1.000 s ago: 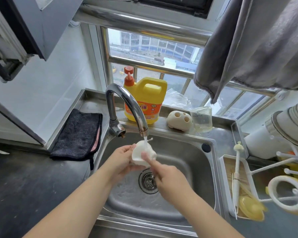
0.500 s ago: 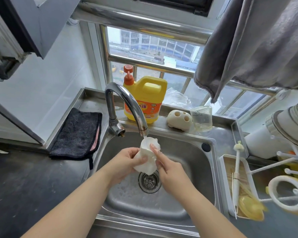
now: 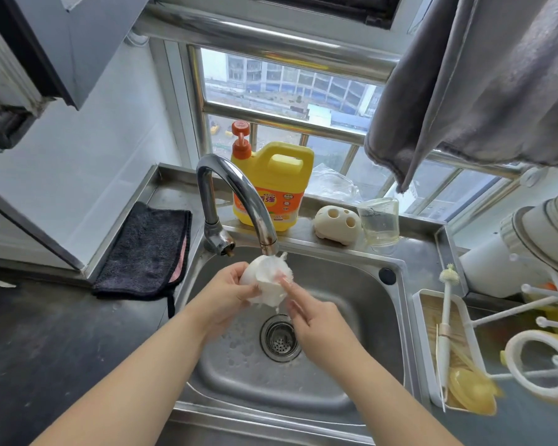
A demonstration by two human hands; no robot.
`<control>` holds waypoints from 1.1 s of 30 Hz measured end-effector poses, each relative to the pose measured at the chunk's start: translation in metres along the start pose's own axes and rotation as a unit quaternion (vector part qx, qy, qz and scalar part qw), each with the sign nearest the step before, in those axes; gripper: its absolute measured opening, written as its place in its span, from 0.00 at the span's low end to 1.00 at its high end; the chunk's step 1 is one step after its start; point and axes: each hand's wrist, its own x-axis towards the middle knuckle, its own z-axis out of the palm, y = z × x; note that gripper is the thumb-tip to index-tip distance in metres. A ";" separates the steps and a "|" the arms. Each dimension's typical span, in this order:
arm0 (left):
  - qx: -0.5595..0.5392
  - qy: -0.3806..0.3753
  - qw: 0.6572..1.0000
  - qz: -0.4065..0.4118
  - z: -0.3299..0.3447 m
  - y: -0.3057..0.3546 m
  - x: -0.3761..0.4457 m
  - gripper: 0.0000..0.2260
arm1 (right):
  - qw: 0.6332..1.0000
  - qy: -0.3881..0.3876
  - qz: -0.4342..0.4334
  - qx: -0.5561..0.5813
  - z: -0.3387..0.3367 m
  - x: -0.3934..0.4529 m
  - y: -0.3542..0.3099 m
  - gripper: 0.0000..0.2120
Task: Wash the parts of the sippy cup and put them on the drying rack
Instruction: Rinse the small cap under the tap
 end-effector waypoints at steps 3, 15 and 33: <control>0.023 0.008 1.000 0.007 -0.011 -0.001 0.000 0.15 | 0.995 -0.044 0.013 -0.094 -0.003 -0.012 0.007 0.26; 0.039 0.050 0.998 0.031 -0.009 0.008 -0.006 0.07 | 0.998 -0.007 0.036 -0.056 -0.001 -0.001 0.012 0.14; 0.125 -0.003 0.989 0.075 0.000 0.013 -0.021 0.06 | 0.967 0.069 0.189 0.156 0.005 0.030 -0.008 0.14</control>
